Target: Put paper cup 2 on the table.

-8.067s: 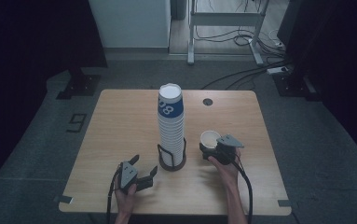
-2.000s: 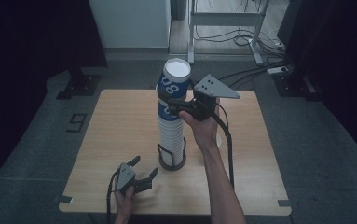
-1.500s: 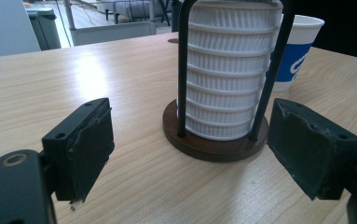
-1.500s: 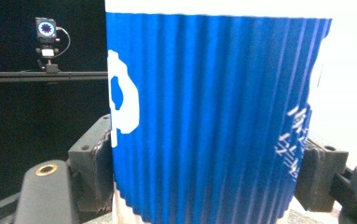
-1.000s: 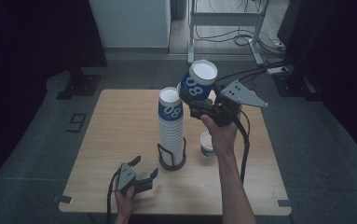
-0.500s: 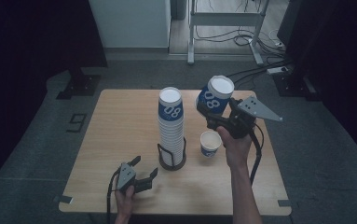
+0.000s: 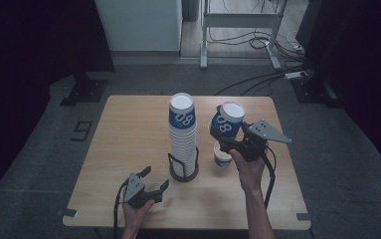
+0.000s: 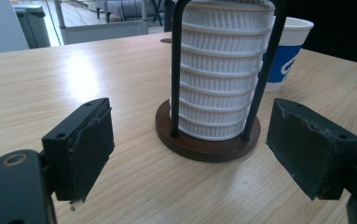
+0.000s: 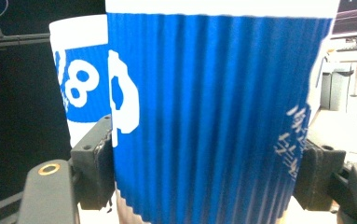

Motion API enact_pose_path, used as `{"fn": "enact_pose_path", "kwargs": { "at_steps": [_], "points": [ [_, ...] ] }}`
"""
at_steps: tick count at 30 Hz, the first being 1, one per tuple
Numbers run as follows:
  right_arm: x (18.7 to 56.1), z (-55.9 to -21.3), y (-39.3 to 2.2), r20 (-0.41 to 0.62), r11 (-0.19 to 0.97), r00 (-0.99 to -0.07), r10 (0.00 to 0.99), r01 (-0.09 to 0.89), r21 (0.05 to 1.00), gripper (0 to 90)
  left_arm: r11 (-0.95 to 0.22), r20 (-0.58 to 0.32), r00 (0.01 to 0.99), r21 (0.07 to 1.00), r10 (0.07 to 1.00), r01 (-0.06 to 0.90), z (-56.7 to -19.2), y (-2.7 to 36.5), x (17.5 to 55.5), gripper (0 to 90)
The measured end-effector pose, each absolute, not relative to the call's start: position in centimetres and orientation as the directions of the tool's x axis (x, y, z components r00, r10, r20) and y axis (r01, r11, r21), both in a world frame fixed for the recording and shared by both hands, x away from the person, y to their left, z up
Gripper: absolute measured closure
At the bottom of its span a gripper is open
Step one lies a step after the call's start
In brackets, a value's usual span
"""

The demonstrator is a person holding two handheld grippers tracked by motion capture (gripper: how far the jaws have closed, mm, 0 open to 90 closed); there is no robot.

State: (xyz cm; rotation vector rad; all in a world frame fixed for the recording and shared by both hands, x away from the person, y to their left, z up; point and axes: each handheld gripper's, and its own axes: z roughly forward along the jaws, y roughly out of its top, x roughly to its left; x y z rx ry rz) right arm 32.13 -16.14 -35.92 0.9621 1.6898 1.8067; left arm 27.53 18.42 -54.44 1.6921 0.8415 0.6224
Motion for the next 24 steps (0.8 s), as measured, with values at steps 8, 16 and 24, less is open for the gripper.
{"fn": "enact_pose_path", "kwargs": {
  "at_steps": [8, 16, 24],
  "points": [
    [31.5, -38.1, -16.0, 0.181, -0.108, -0.627, 0.758, 0.154, 0.982, 23.0, -0.126, -0.039, 0.613, 0.966, 0.789, 0.225, -54.3, 18.4, 27.7, 14.2],
    [31.1, -40.0, -16.0, 0.213, -0.121, -0.617, 0.757, 0.188, 0.975, 23.0, -0.096, -0.064, 0.643, 0.973, 0.763, 0.210, -54.0, 18.1, 27.5, 17.7],
    [30.7, -41.7, -15.7, 0.251, -0.139, -0.615, 0.748, 0.224, 0.965, 23.1, -0.099, -0.059, 0.672, 0.976, 0.738, 0.194, -53.8, 17.4, 27.2, 19.5]
  ]
}}
